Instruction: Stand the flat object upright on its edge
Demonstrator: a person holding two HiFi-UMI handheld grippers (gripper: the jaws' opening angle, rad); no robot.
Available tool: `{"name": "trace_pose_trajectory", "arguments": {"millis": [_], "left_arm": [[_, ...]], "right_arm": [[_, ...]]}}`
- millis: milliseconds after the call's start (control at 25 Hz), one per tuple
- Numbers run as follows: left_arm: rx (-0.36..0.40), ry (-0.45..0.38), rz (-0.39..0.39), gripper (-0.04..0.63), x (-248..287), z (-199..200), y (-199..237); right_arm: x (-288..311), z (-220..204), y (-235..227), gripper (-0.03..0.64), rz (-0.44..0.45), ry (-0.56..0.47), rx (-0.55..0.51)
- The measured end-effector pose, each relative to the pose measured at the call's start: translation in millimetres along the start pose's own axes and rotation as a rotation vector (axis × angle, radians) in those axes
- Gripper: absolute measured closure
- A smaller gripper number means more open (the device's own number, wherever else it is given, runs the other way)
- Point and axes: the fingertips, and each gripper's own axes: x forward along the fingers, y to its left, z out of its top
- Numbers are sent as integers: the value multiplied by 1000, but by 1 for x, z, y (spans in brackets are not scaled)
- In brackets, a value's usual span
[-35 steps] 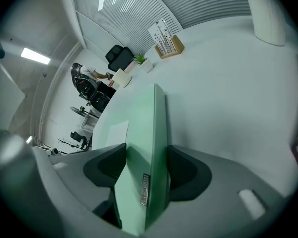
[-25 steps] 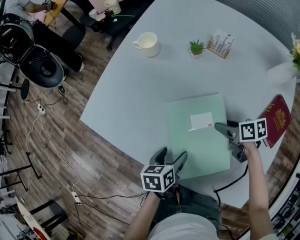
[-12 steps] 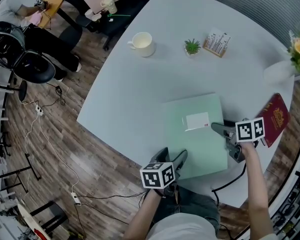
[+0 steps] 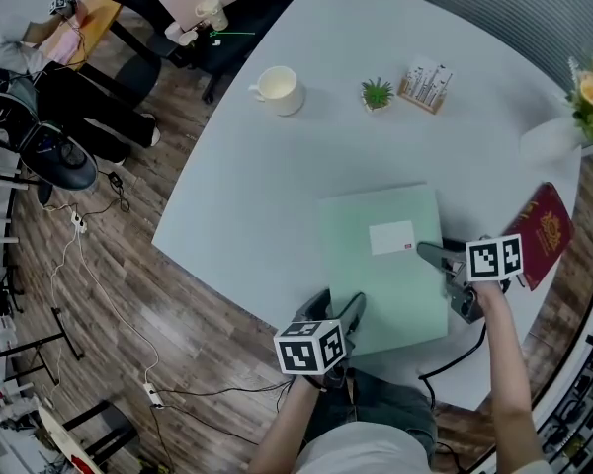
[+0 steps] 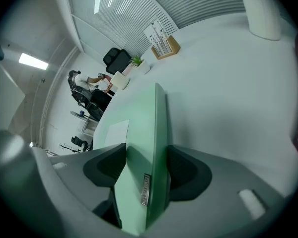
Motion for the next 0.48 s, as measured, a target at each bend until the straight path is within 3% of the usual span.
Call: {"name": "trace_pose_trajectory", "arguments": {"millis": [200, 480], "left_arm": [[84, -35, 6, 295, -10, 22, -8], [48, -110, -63, 296, -22, 42, -16]], "right_arm": [[-3, 3, -1, 328, 58, -49, 80], [-6, 5, 0, 324, 91, -118, 136]]}}
